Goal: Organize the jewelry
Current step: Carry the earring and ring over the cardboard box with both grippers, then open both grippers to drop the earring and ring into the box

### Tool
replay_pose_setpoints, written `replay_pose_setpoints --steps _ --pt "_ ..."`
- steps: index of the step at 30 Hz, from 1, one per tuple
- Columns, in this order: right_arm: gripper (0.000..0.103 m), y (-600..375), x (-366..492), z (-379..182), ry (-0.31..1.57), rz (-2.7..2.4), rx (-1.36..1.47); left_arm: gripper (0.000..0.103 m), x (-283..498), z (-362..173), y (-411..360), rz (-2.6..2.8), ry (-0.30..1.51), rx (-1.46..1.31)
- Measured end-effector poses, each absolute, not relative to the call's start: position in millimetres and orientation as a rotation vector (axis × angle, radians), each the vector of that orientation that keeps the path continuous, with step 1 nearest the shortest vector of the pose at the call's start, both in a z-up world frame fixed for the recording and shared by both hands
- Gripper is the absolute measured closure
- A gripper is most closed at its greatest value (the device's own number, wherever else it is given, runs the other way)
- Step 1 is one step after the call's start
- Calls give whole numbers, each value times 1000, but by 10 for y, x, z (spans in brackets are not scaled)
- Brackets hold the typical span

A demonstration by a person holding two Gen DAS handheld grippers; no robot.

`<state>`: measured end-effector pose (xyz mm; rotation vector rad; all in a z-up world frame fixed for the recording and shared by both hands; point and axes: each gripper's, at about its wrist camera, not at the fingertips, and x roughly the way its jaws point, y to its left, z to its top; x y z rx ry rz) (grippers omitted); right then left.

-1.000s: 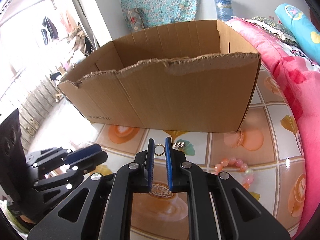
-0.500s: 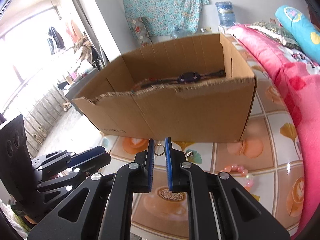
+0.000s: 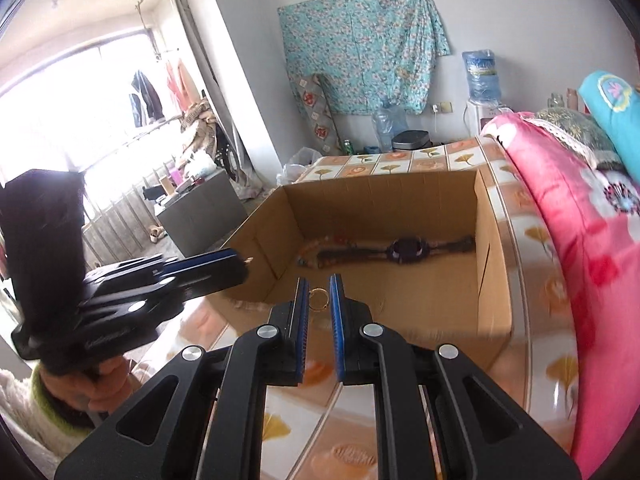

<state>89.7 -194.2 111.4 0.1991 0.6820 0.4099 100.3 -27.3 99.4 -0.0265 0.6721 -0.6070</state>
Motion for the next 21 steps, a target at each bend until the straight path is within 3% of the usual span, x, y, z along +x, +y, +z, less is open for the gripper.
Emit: replay_pose_setpoints --steps 9,21 --pt "92 -2123 1829 841 921 330 253 88 2187 564 -424 -595 1010 -118" --pt "92 -2063 2053 685 978 300 226 87 2524 415 -575 -566 1069 -116"
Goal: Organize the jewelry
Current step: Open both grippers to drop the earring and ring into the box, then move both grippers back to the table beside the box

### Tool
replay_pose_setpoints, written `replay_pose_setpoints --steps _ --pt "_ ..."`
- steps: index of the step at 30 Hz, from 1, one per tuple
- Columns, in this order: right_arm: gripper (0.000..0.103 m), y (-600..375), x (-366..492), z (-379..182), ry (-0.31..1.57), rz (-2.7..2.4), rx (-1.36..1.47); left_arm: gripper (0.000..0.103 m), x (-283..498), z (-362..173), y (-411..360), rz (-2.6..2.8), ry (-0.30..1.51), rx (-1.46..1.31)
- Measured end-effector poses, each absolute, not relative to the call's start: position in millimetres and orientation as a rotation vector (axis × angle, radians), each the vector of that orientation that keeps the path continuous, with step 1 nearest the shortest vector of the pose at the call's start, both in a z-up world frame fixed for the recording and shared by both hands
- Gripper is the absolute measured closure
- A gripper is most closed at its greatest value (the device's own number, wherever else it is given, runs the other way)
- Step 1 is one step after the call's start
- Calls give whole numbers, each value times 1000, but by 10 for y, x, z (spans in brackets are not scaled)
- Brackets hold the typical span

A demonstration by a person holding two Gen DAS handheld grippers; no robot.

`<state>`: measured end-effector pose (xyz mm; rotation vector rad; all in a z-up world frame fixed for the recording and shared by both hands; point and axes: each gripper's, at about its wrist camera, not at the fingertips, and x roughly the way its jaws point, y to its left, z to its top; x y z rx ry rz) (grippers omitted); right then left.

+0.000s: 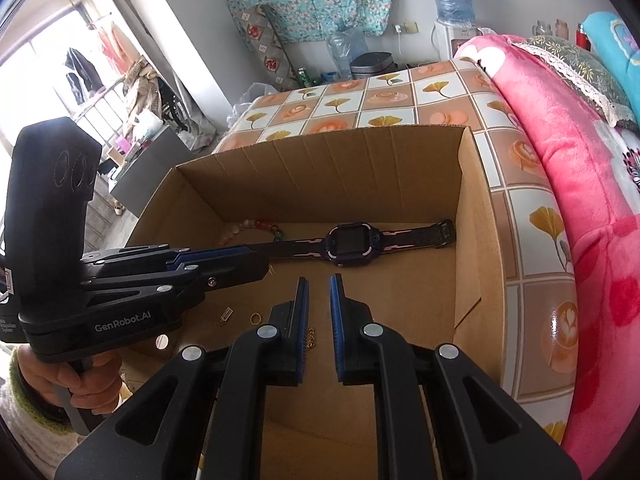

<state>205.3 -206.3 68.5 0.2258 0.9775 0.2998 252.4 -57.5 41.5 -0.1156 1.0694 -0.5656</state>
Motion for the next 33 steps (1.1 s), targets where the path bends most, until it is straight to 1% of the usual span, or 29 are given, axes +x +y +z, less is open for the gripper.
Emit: replay_pose_setpoints --steps 7,12,13,14,16,18,20,21,23,27,28,29,33 --pt "91 -2115 2021 732 958 294 236 87 2537 431 -557 -561 1058 -124" --pt "91 -2137 1932 817 926 300 233 86 2446 520 -557 -563 1002 -96" --pt "91 -2148 1899 847 915 306 236 84 2403 562 -551 -563 981 -88" --pt "91 -2160 1848 889 900 315 242 78 2344 617 -537 -565 956 -82" --pt "91 -2191 1714 992 864 331 254 70 2234 717 -500 -578 912 -77" --pt "91 -2241 1553 1085 825 352 270 66 2035 847 -435 -589 852 -62" --pt "89 -2296 1372 1161 790 369 285 53 1776 964 -338 -593 789 -61" --pt "89 -2318 1297 1184 777 376 289 50 1664 1002 -289 -601 766 -65" --pt "85 -2367 1067 1235 745 394 296 42 1357 1054 -186 -610 718 -62" --pt "81 -2393 665 1207 719 413 277 29 838 1028 -59 -624 673 -52" --pt "78 -2386 598 1172 722 412 272 26 728 991 -28 -633 673 -61" --pt "76 -2372 529 1119 732 408 265 23 631 933 -3 -642 683 -74" --pt "76 -2274 416 803 817 377 249 21 443 646 25 -604 760 -101"
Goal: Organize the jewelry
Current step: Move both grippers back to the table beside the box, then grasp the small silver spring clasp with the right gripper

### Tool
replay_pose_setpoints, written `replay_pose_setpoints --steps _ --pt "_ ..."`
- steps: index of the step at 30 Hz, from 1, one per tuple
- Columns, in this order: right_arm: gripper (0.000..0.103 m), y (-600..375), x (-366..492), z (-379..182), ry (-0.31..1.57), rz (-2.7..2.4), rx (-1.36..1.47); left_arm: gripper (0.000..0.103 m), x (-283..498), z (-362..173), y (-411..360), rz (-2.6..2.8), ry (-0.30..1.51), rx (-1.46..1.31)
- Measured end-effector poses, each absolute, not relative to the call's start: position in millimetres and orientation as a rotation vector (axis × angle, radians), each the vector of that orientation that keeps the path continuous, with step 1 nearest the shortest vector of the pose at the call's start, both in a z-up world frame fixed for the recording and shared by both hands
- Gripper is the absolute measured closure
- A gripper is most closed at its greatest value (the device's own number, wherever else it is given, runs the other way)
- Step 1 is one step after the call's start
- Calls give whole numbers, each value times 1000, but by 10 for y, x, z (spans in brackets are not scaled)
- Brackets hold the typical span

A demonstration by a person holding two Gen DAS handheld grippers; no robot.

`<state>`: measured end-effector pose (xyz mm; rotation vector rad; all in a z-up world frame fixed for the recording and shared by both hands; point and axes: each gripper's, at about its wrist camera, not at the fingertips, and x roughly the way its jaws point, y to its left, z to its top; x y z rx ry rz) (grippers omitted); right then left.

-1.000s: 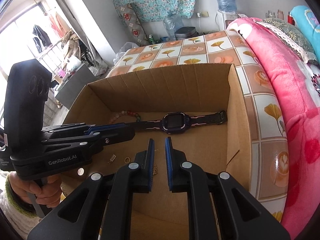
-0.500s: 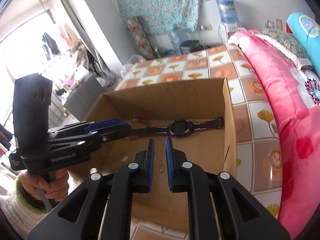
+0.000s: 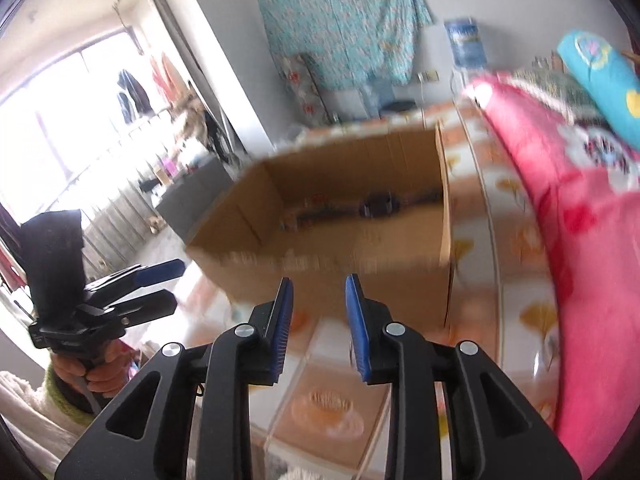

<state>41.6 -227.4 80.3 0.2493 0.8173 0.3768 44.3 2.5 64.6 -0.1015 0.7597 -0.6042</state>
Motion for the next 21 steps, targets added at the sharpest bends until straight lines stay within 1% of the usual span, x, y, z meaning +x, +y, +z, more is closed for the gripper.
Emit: replay_pose_setpoints --steps 3,8,18,21 --pt "76 -2128 444 517 880 334 211 21 400 375 15 -524 830 -87" --pt "76 -1929 564 259 920 258 88 21 423 10 19 -384 945 -10" --pt "76 -1764 770 -18 972 209 -19 21 495 -187 111 -313 1002 -14" --pt "78 -1742 773 -60 980 207 -33 21 498 -211 114 -306 1008 -13"
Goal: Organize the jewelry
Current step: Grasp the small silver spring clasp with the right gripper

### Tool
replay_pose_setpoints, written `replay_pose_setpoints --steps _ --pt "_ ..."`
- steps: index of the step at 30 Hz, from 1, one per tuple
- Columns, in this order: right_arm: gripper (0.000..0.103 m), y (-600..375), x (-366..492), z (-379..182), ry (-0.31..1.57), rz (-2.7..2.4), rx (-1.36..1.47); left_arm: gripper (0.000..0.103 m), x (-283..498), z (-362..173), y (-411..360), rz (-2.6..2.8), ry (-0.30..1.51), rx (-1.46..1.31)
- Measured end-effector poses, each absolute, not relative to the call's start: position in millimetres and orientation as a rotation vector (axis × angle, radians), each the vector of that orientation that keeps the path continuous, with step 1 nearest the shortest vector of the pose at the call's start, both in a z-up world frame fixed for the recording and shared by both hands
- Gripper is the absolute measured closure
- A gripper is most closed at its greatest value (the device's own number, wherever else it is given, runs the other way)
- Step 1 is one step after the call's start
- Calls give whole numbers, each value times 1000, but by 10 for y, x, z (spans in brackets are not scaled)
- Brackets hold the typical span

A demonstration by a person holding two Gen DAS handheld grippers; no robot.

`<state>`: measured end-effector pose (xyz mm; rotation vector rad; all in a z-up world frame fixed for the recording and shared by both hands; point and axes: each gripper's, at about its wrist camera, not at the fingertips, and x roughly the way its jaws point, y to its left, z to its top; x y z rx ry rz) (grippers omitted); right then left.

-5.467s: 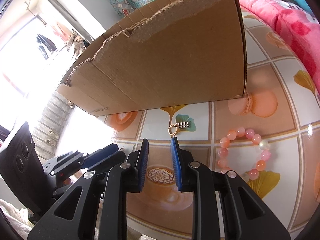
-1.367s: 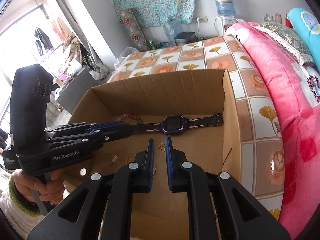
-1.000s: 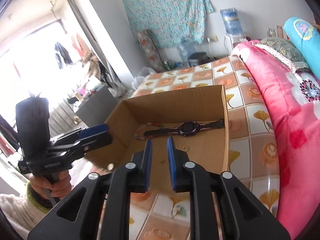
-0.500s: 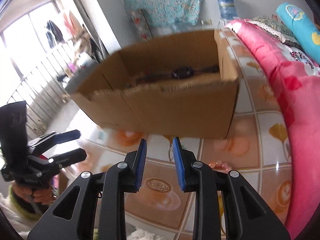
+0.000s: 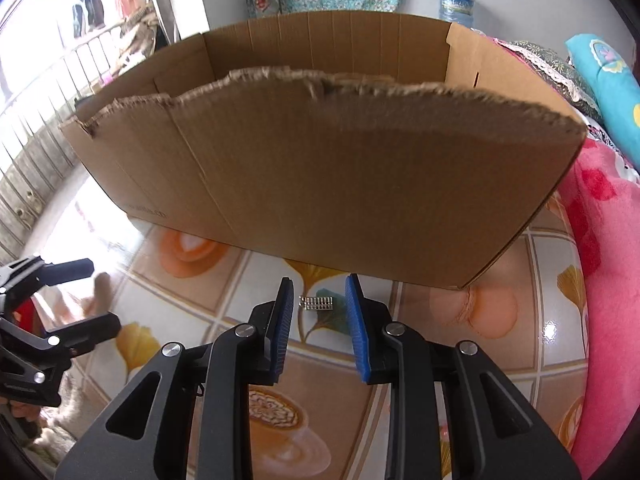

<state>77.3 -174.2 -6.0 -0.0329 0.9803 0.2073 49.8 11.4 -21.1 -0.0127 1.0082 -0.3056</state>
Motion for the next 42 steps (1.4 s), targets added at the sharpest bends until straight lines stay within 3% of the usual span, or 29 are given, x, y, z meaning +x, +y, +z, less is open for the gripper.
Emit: replay_pose_setpoints --steps 8,42 --pt "88 -1712 749 -88 980 220 -52 21 512 -248 141 -283 1009 2" --pt "88 -1137 566 -32 1042 407 -15 12 478 -313 -61 -271 998 80"
